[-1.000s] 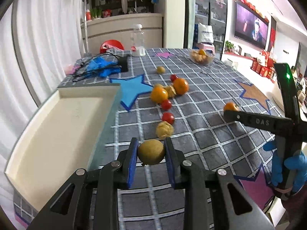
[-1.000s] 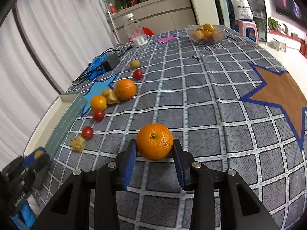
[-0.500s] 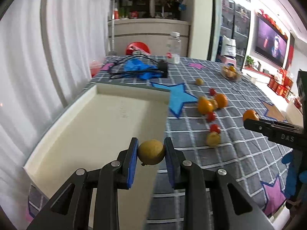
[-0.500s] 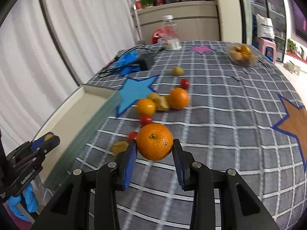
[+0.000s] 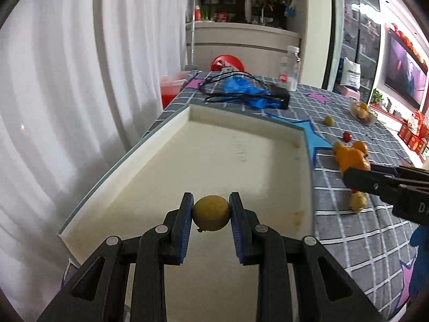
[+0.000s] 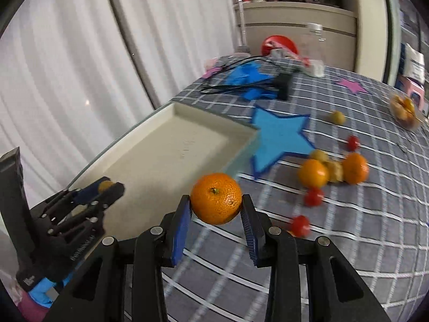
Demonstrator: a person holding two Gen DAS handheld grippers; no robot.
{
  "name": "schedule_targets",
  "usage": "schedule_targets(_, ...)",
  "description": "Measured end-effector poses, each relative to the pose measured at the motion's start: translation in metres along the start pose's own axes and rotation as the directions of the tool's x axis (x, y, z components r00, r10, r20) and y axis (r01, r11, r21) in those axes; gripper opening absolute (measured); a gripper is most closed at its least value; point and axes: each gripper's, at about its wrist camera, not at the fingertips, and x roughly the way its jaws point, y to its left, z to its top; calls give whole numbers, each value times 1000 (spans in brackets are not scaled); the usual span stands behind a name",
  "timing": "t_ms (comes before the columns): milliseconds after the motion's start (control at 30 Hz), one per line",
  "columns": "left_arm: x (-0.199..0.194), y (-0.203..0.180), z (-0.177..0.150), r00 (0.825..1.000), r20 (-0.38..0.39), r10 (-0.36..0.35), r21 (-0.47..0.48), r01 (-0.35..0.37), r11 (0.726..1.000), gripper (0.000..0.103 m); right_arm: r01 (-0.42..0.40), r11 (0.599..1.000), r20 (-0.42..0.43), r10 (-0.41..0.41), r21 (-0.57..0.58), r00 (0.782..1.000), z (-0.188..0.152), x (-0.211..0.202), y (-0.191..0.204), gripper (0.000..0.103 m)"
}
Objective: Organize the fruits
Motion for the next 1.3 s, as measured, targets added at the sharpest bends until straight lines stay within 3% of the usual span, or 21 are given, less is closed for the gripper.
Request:
schedule_targets(433,12,16,-10,999,-49,20,-19,-21,1000,30,-42,995,-75,35,-88,997,4,41,44,38)
schedule_targets(500,14,15,-11,998,-56,19,-14,-20,1000,35,-38,995,-79,30,-95,996,3,40,46,49)
schedule_targets(567,16,14,-12,998,-62,20,-11,-21,1000,58,-46,994,-68,39,-100,997,4,36,48,73)
schedule_targets(667,14,13,-12,998,-53,23,-10,-24,1000,75,-15,993,-24,12,-120,1000,6,28,51,82)
schedule_targets(1033,4,-2,-8,998,-53,34,19,-33,999,82,-23,999,-42,21,-42,999,1,14,18,82)
schedule_targets(1100,0,-8,-7,998,-50,33,32,-32,999,82,-18,1000,-38,17,-19,999,-2,10,7,101)
schedule_targets(1300,-11,-33,-5,999,-44,15,77,-11,997,84,10,998,-10,-9,64,1000,-13,-11,-37,103)
